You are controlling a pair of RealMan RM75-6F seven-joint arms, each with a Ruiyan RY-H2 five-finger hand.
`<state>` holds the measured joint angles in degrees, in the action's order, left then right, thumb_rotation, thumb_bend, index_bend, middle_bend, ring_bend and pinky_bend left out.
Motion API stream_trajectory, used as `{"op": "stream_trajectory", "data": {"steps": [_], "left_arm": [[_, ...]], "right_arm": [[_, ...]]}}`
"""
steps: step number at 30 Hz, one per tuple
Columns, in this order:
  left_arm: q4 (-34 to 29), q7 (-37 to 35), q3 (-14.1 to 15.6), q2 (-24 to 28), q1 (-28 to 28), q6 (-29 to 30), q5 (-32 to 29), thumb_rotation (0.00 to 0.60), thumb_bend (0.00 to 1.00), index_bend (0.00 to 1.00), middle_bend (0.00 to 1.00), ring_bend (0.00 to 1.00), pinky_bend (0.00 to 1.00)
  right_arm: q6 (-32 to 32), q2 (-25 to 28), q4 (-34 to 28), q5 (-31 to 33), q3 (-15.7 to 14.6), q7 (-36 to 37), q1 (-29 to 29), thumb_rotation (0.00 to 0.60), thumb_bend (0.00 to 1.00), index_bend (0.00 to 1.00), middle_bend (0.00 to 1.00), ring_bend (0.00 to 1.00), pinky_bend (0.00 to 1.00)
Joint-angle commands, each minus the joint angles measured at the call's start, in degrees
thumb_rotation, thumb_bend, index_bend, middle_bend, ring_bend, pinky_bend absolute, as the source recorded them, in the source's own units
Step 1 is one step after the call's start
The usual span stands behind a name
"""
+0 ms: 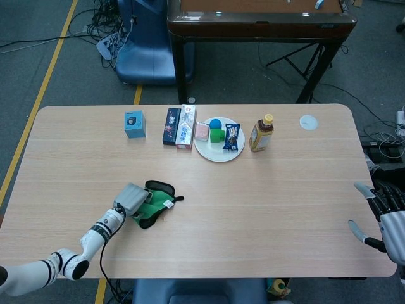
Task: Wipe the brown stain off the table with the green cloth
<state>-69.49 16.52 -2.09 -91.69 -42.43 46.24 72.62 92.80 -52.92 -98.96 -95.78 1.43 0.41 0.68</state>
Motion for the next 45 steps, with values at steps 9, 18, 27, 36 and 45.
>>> {"op": "stream_trajectory", "data": {"steps": [9, 18, 27, 36, 45], "left_arm": [[-1.38, -1.98, -1.14, -1.34, -0.55, -1.38, -1.03, 0.6, 0.22, 0.53, 0.5, 0.56, 0.78], [-2.7, -3.51, -1.89, -4.52, -2.58, -2.08, 0.94, 0.6, 0.22, 0.53, 0.5, 0.56, 0.78], [-5.39, -5.22, -1.74, -4.33, -3.35, -2.51, 2.1, 0.6, 0.22, 0.53, 0.5, 0.56, 0.78], [2.64, -3.52, -2.18, -7.31, -3.79, -2.16, 1.09, 0.6, 0.22, 0.52, 0.5, 0.56, 0.77], [10.25, -5.78, -4.69, -9.61, -3.83, -0.48, -0.1, 0.6, 0.22, 0.51, 0.5, 0.55, 0.76]], "right_arm": [[-0.1, 0.05, -0.18, -0.08, 0.0, -0.13, 0.02, 0.6, 0.37, 0.15, 0.24, 0.1, 0.11], [0.09, 0.19, -0.38, 0.05, -0.2, -0.37, -0.39, 0.6, 0.37, 0.15, 0.24, 0.1, 0.11], [0.12, 0.04, -0.1, 0.23, -0.06, -0.2, -0.41, 0.6, 0.37, 0.15, 0.24, 0.1, 0.11], [0.47, 0.24, -0.19, 0.18, -0.06, -0.19, -0.66, 0.6, 0.37, 0.15, 0.24, 0.1, 0.11], [0.26, 0.09, -0.22, 0.19, -0.02, -0.26, -0.56, 0.6, 0.37, 0.15, 0.24, 0.1, 0.11]]}}
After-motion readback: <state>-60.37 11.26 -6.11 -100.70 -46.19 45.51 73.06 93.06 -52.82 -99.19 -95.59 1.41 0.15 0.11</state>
